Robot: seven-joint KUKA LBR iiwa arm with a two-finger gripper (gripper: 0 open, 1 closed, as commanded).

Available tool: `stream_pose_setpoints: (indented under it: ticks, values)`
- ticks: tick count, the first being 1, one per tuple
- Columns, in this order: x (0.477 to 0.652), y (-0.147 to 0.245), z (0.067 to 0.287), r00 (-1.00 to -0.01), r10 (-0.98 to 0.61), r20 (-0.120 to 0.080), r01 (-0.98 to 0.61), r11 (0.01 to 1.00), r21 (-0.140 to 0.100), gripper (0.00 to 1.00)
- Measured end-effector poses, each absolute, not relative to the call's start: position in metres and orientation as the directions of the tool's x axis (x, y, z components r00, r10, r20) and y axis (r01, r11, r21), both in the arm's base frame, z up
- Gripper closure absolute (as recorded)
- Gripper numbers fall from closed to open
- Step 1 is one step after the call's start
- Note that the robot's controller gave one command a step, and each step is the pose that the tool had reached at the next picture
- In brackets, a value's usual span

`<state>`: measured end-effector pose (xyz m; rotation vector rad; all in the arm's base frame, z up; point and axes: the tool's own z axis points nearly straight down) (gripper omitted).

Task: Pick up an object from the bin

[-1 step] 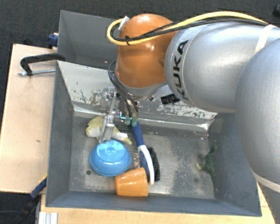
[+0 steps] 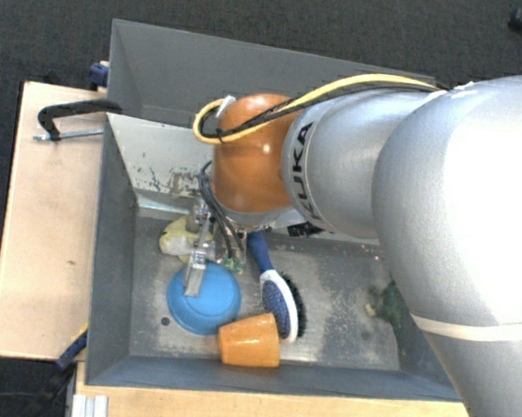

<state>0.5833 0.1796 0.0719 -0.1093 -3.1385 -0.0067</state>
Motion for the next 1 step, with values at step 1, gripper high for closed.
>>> stream_pose_setpoints:
  ticks: [1]
  values:
    - [0.5889,0.1802,0.0788,-0.997,0.071,-0.02,0.07,0.997,0.01,1.0]
